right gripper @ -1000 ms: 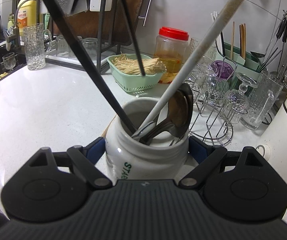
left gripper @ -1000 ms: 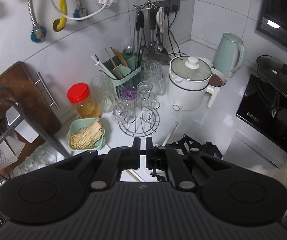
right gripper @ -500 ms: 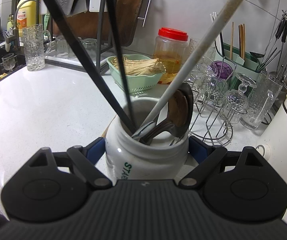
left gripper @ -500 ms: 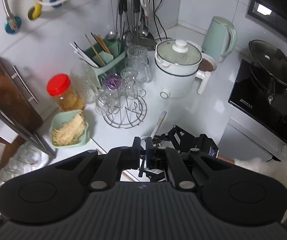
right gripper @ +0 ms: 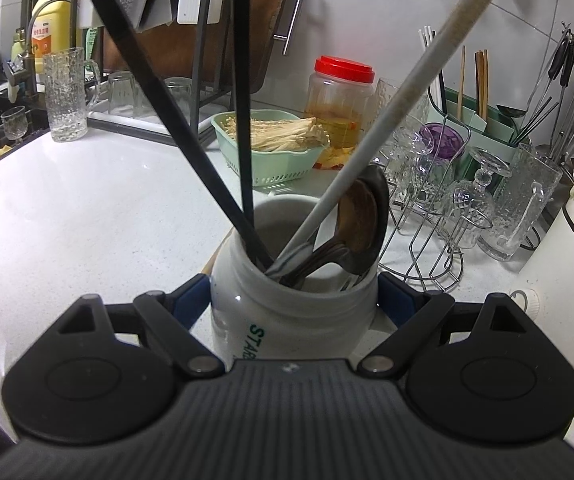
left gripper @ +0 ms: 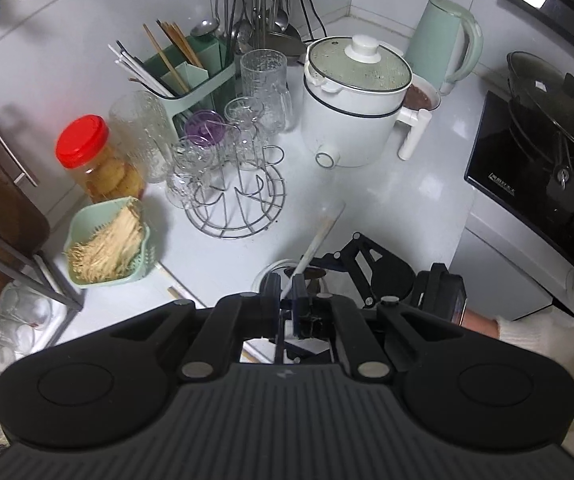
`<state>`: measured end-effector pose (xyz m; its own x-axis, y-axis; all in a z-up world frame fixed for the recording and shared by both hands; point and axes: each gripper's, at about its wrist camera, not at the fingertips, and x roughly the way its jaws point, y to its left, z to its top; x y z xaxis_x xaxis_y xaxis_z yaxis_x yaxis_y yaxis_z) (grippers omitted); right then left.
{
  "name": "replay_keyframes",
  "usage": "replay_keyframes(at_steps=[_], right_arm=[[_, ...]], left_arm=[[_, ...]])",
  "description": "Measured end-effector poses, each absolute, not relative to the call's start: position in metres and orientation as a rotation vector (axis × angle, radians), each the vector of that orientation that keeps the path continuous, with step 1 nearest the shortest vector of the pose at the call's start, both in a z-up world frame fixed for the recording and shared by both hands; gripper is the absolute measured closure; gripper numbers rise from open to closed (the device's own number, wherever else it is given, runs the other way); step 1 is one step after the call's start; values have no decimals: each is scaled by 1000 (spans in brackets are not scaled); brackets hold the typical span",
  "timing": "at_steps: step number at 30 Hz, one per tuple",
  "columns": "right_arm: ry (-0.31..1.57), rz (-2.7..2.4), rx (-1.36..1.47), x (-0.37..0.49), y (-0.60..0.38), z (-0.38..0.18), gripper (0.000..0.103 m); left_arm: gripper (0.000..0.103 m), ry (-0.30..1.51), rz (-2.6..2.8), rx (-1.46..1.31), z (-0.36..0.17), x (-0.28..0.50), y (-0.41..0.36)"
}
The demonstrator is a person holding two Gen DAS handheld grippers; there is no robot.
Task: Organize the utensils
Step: 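Open the left tool to release the black chopstick, then move the left tool down to the wooden chopstick on the counter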
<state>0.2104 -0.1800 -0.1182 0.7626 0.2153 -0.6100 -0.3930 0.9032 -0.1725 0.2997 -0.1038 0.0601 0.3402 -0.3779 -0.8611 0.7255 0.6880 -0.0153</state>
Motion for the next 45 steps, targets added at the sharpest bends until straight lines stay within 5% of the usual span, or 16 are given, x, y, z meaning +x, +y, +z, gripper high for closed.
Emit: replay_keyframes(at_steps=[14, 23, 27, 32, 36, 45], right_arm=[[634, 276, -281, 209, -173, -118, 11], [636, 246, -268, 208, -170, -118, 11], [630, 233, -260, 206, -170, -118, 12], [628, 235, -189, 206, -174, -113, 0], [648, 240, -144, 207, -174, -111, 0], [643, 180, -52, 191, -179, -109, 0]], left_arm=[[95, 981, -777, 351, 66, 316, -96], [70, 910, -711, 182, 84, 319, -44], [67, 894, -669, 115, 83, 319, -18], [43, 843, -599, 87, 75, 313, 12], [33, 833, -549, 47, 60, 308, 37], [28, 844, -428, 6, 10, 295, 64]])
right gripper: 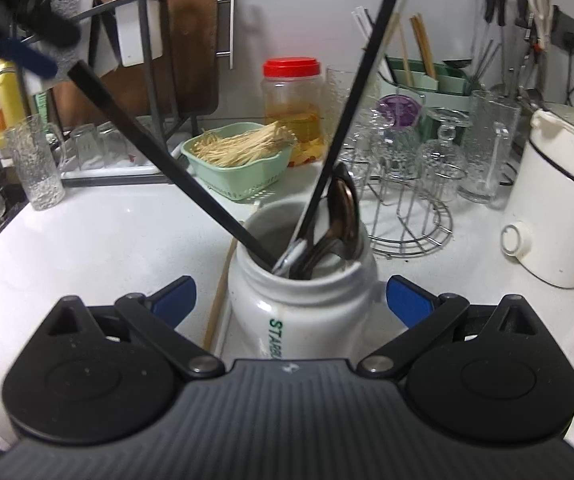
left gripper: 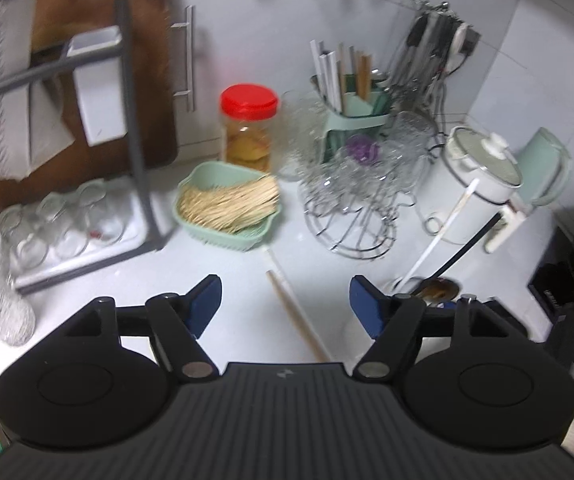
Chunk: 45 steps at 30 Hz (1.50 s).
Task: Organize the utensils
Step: 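Move the left tool down to the wooden chopstick on the counter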
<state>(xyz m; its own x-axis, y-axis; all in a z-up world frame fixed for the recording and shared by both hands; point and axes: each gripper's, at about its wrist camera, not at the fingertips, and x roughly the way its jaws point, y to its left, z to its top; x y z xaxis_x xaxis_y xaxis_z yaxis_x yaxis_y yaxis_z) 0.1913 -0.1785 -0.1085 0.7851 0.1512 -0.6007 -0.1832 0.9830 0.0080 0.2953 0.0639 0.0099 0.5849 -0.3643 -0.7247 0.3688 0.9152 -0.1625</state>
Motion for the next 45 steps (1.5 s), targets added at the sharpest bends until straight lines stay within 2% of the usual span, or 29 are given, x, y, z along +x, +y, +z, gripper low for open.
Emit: replay_keyframes(at_steps=[8, 12, 17, 21, 25, 27, 31, 36, 39, 45], right_arm=[[601, 172, 6, 177, -190, -98, 0], [606, 192, 8, 176, -195, -98, 6], [612, 207, -34, 179, -193, -102, 6], [612, 212, -25, 188, -194, -102, 19], [608, 228, -35, 192, -192, -103, 18], [612, 222, -45, 193, -191, -105, 21], [615, 240, -51, 193, -195, -105, 21], [618, 265, -64, 195, -197, -105, 21], [623, 278, -71, 196, -198, -105, 21], [628, 304, -88, 196, -200, -105, 22]], left_arm=[[28, 869, -360, -94, -39, 281, 62], [29, 930, -365, -132, -75, 281, 53], [31, 1019, -376, -154, -119, 279, 40], [41, 1087, -390, -165, -143, 275, 31], [47, 1126, -440, -143, -160, 264, 15], [57, 1145, -457, -163, -167, 260, 8], [59, 1149, -477, -131, -178, 252, -11], [78, 1166, -458, -114, -189, 250, -28], [82, 1159, -427, -98, -193, 250, -35], [83, 1135, -343, -43, -194, 247, -48]])
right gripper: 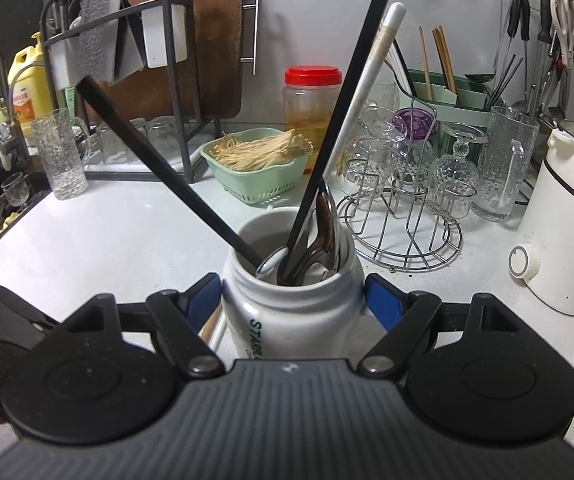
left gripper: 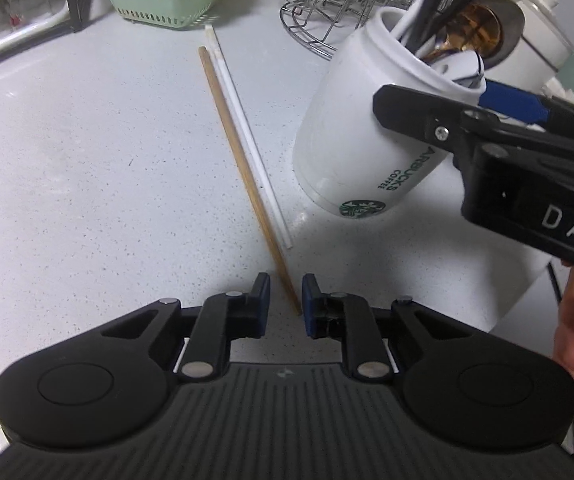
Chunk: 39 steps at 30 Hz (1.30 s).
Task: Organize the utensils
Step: 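Move the left tool down to the wooden chopstick on the counter, then grasp the wooden chopstick with the left tool, then lift the wooden chopstick with the left tool toward the mug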
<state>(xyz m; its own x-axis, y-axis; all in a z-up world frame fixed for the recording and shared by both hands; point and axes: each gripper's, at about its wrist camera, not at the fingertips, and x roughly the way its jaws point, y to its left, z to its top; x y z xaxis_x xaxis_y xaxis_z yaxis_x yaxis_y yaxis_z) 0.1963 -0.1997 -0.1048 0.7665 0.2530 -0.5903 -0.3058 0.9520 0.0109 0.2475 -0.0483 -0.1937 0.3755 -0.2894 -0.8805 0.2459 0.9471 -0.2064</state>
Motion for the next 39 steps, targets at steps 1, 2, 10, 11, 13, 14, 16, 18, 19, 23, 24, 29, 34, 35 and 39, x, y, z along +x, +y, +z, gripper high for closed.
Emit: replay_keyframes(at_steps=[1, 2, 10, 11, 13, 14, 16, 18, 19, 23, 24, 29, 34, 35, 39], right_arm=[[628, 308, -90, 196, -200, -105, 22], [628, 313, -93, 196, -201, -105, 22], [633, 345, -87, 199, -205, -105, 21], [633, 348, -83, 200, -205, -105, 21], [630, 356, -86, 200, -206, -106, 21], [629, 361, -84, 200, -207, -106, 21], [629, 371, -80, 200, -209, -106, 21], [628, 382, -80, 201, -210, -106, 22], [625, 387, -81, 201, -211, -105, 22], [616, 406, -95, 203, -211, -104, 21], [614, 409, -99, 203, -211, -104, 21], [607, 423, -105, 204, -211, -105, 20], [605, 428, -108, 205, -211, -106, 19], [605, 429, -108, 205, -211, -105, 19], [608, 433, -111, 206, -211, -105, 19]], left_arm=[[83, 1134, -326, -33, -193, 246, -51], [88, 1135, -312, -22, -193, 245, -54], [99, 1155, -232, -28, -192, 234, -55], [99, 1160, -225, -35, -192, 232, -54], [99, 1166, -216, -50, -191, 226, -49], [100, 1168, -215, -52, -191, 222, -47], [100, 1173, -210, -66, -189, 214, -43], [100, 1184, -210, -87, -187, 203, -39], [100, 1185, -211, -91, -185, 199, -37], [100, 1207, -238, -124, -179, 178, -31], [100, 1213, -243, -128, -176, 172, -30], [100, 1264, -274, -172, -176, 150, -22], [100, 1324, -270, -198, -185, 129, -16], [100, 1330, -267, -212, -186, 127, -14], [99, 1334, -269, -242, -187, 127, -9]])
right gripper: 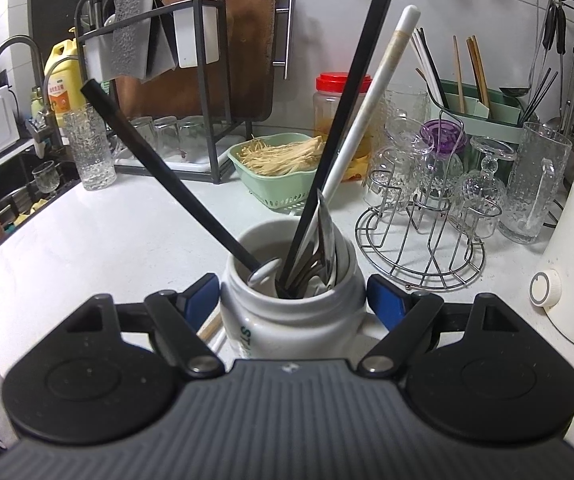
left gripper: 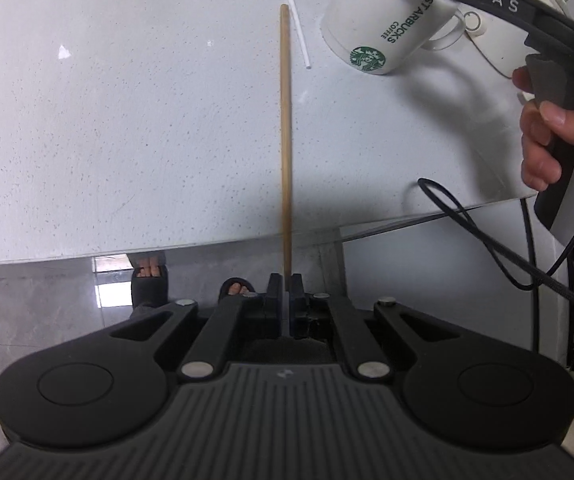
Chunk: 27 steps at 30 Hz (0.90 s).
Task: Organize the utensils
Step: 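Lift the wooden chopstick with the left tool toward the mug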
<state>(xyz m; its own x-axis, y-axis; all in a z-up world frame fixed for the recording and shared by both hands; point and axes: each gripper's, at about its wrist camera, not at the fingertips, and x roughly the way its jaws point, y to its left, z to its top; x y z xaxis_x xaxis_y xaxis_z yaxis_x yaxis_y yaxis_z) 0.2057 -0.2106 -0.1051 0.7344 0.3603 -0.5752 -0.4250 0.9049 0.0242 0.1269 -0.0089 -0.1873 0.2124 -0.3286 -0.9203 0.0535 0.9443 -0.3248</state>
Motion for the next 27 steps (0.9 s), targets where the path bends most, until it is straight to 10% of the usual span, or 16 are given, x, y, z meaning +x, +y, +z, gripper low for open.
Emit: replay_keyframes(at_steps=[8, 27], right_arm=[[609, 439, -108, 207, -209, -106, 14], [627, 393, -172, 210, -198, -115, 14]], left_arm=[[84, 1350, -261, -303, -203, 135, -5], [98, 1244, -273, -263, -144, 148, 9]])
